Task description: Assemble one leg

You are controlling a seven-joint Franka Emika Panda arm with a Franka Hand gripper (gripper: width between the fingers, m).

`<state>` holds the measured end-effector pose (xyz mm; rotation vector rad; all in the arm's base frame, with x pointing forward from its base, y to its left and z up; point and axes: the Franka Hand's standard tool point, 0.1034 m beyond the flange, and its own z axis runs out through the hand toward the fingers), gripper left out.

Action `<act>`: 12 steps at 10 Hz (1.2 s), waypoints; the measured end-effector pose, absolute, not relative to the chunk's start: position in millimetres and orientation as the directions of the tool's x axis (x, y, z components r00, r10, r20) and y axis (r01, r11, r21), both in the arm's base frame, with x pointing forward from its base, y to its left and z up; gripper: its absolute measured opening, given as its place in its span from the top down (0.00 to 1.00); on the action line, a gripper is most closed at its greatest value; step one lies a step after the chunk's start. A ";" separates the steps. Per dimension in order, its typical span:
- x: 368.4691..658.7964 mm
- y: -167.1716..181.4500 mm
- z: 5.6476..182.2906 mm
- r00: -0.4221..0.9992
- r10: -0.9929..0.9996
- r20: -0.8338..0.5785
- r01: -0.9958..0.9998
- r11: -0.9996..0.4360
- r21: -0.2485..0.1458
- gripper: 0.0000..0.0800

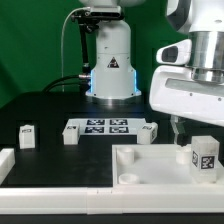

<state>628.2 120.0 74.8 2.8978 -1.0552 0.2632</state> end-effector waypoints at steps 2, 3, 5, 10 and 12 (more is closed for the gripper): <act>629.3 119.3 75.5 0.868 -0.462 0.184 -0.472 -0.881 0.014 0.19; 629.6 119.3 76.6 0.929 -0.320 0.187 -0.333 -0.942 0.039 0.19; 632.7 118.2 78.1 0.978 -0.089 0.189 -0.105 -0.992 0.074 0.19; 633.5 116.4 79.6 0.970 0.180 0.163 0.158 -0.978 0.138 0.34; 634.3 116.7 80.3 0.970 0.178 0.165 0.156 -0.978 0.137 0.63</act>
Offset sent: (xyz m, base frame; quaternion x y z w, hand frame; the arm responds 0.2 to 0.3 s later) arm -0.0097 0.0141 0.0021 0.0405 -0.0177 -0.2968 0.9539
